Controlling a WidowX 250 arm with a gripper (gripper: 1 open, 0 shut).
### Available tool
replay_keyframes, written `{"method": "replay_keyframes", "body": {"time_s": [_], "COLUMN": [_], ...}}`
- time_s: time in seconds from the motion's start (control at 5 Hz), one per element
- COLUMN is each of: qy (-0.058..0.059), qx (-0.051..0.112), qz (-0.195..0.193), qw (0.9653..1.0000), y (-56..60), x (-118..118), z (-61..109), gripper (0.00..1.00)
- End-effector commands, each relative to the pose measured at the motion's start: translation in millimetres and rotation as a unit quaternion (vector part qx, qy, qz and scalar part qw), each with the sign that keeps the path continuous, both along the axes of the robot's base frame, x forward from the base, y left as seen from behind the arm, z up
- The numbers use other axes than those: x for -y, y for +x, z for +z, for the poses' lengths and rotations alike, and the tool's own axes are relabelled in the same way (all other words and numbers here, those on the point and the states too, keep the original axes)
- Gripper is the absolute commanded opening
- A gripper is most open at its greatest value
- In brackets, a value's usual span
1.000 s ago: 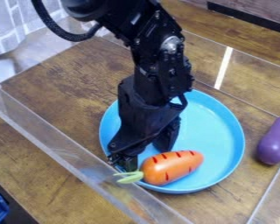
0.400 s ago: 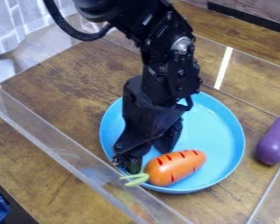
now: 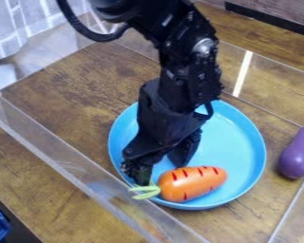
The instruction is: Remove the carrot from the blue tray and put it on the table
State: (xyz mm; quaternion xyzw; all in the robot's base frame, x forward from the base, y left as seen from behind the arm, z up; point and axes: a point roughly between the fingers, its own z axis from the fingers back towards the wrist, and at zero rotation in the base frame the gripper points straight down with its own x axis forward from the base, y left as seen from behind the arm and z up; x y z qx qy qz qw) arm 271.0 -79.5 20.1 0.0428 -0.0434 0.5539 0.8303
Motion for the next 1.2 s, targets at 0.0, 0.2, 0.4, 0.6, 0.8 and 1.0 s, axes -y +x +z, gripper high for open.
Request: {"method": "replay_keyframes", "body": {"time_s": [0.0, 0.2, 0.4, 0.6, 0.8, 1.0], "qy": [0.009, 0.008, 0.008, 0.008, 0.009, 0.011], "qx": [-0.025, -0.026, -0.028, -0.029, -0.030, -0.030], "qz": [0.002, 0.023, 0.043, 0.064, 0.036, 0.009], "qw": [0.9997, 0.9994, 0.9986, 0.9975, 0.9989, 0.9995], "y": [5.1, 7.9, 10.9, 14.2, 17.3, 20.9], "x": [-8.2, -14.3, -20.6, -27.1, -27.8, -29.4], "z": [-13.4, -9.7, -5.9, -2.1, -6.4, -9.9], "gripper": [1.00, 1.00, 1.00, 1.00, 1.00, 1.00]}}
